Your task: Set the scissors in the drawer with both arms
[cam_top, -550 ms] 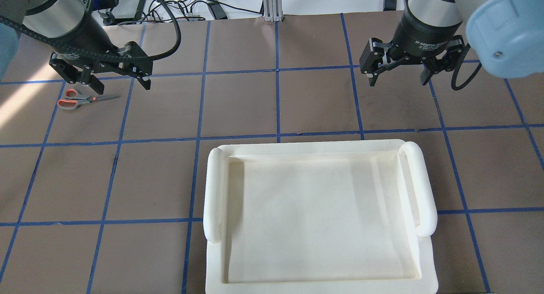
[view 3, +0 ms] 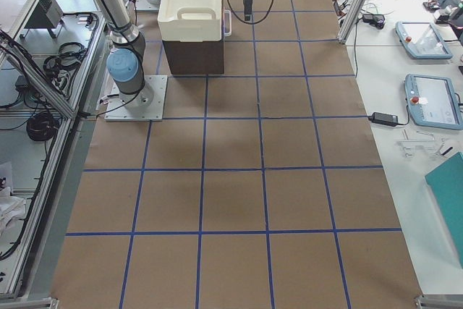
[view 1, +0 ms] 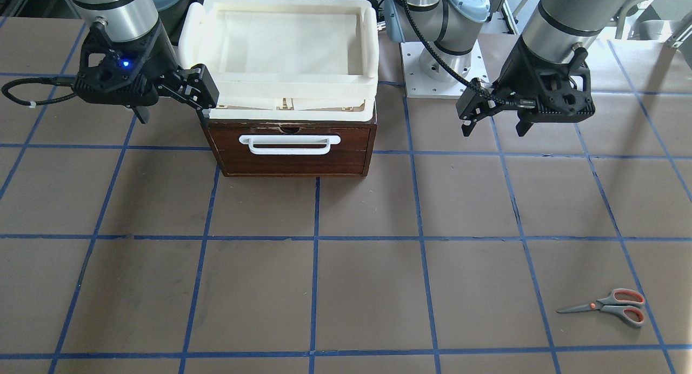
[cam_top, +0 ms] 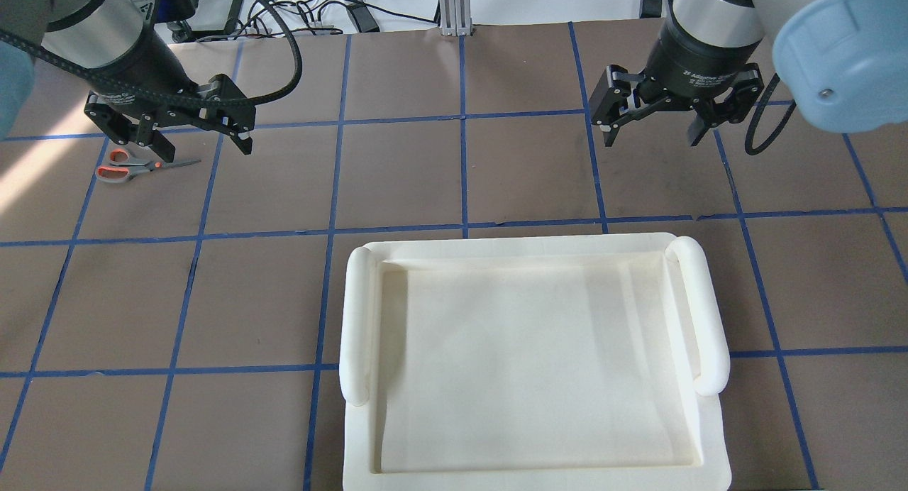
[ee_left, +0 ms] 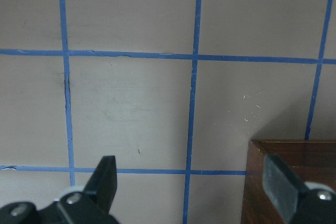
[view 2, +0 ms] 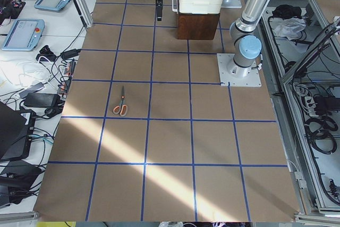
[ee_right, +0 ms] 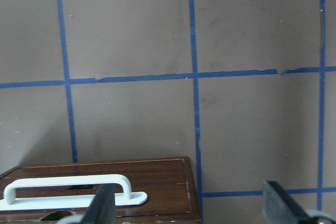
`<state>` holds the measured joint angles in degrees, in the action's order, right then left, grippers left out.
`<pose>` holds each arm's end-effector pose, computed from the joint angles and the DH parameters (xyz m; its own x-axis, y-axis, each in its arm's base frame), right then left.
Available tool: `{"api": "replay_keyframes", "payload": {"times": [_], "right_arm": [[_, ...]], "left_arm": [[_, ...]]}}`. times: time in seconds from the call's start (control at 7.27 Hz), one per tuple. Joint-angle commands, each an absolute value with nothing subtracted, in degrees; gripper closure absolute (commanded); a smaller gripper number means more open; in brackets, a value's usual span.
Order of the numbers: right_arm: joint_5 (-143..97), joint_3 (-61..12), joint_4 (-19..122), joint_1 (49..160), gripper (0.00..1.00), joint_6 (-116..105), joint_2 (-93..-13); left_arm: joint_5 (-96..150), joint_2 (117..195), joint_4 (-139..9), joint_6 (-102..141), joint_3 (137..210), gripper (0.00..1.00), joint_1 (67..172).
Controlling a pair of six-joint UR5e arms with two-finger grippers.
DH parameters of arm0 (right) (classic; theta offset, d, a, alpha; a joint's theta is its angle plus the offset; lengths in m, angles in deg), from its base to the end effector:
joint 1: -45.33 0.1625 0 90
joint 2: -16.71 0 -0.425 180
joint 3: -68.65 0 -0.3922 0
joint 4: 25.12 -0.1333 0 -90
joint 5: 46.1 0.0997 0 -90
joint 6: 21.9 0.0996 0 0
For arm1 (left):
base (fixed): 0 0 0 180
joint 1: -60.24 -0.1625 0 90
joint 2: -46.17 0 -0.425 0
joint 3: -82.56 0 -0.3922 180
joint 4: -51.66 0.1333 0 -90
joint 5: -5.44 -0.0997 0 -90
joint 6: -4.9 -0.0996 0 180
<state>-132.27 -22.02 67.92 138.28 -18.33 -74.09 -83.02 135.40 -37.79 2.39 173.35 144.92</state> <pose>0.1651 -0.4835 0.4946 -0.9975 0.0072 -0.0700 0.0107 0.9986 -0.0510 -0.0902 -0.4976 0.4887 -0.9985 -0.0487 0.0264 -0.0490 0.9987 -0.0104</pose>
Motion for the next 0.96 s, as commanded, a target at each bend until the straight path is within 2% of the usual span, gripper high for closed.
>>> {"api": "replay_keyframes", "payload": {"times": [0.0, 0.41, 0.83], "right_arm": [[-123.28, -22.49, 72.69, 140.51, 0.0, -35.14, -73.29], [-122.48, -22.49, 71.58, 144.11, 0.0, -56.8, -69.26], [-123.18, -21.7, 68.6, 146.93, 0.01, -77.0, -63.72]], "left_arm": [[-82.89, 135.46, -37.81, 2.35, 174.05, 0.0, 144.96], [-82.89, 136.16, -36.24, -3.74, 174.06, 0.0, 144.35], [-86.67, 137.22, -35.26, -30.8, 173.44, 0.0, 133.93]]}}
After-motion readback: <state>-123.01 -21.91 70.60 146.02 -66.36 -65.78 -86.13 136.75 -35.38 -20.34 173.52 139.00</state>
